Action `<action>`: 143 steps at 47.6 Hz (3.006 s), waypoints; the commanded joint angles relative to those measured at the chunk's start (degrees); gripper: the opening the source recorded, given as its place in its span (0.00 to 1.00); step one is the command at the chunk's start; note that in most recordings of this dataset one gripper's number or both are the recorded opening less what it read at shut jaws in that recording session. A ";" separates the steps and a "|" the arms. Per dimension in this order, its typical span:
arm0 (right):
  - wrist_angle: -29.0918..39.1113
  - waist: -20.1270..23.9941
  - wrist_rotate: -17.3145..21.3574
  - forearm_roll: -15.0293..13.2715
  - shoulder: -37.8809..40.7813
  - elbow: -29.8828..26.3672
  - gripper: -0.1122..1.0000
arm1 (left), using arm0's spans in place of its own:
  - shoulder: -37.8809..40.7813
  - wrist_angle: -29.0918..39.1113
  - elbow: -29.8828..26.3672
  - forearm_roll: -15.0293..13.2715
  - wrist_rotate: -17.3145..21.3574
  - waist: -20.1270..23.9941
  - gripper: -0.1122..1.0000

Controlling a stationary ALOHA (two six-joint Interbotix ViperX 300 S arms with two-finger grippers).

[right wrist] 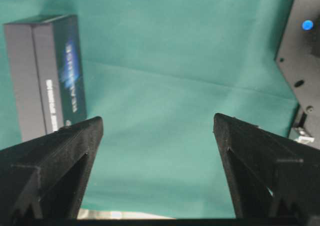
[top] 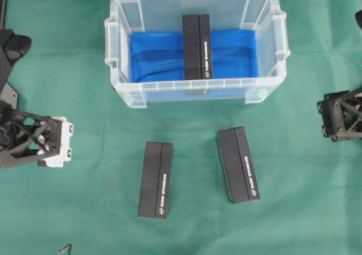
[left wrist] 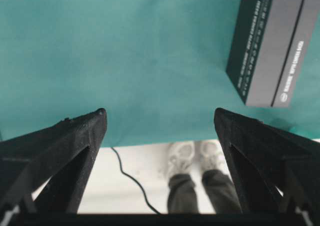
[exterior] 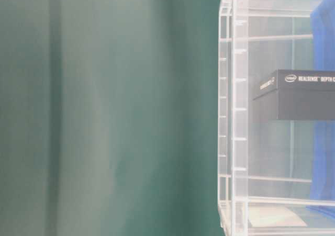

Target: Take the box out of the case with both arms.

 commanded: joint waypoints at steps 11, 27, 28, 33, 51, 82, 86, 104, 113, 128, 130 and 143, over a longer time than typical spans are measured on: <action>-0.44 0.26 0.18 -0.09 -0.53 -0.35 0.89 | -0.88 -0.18 -0.53 0.35 -0.18 0.09 0.93; -0.35 0.18 0.00 -0.26 -0.53 -0.35 0.89 | -0.97 0.00 -0.53 0.35 0.26 0.44 0.93; -0.26 0.00 -0.09 -0.26 -0.53 -0.35 0.89 | -0.97 0.09 -0.53 0.35 0.35 0.53 0.93; -0.26 -0.97 -0.70 -0.44 -0.70 -0.35 0.89 | -1.58 0.18 -0.18 0.35 1.41 1.93 0.93; -0.18 -12.92 -11.69 -0.88 -3.25 0.88 0.86 | -4.75 0.88 1.85 0.18 9.84 10.55 0.93; -2.64 -29.62 -27.33 -0.62 -3.52 2.20 0.86 | -5.89 4.92 2.37 -0.09 22.59 23.12 0.93; -3.25 -29.62 -27.25 -0.18 -3.52 3.08 0.86 | -5.89 5.01 2.46 -0.09 22.59 23.12 0.93; -4.48 -29.62 -27.16 0.26 -3.60 3.78 0.86 | -5.89 4.92 2.46 -0.09 22.50 23.12 0.93; -4.48 -29.62 -27.16 0.26 -3.52 3.78 0.86 | -5.89 5.01 2.46 -0.09 22.50 23.12 0.93; -4.57 -29.62 -27.16 0.26 -3.52 3.78 0.86 | -5.89 4.92 2.46 -0.09 22.50 23.20 0.93; -4.48 -29.62 -27.16 0.26 -3.60 3.78 0.86 | -5.89 5.01 2.46 -0.09 22.50 23.20 0.93; -4.48 -29.62 -27.16 0.26 -3.60 3.78 0.86 | -5.89 4.92 2.46 -0.09 22.50 23.12 0.93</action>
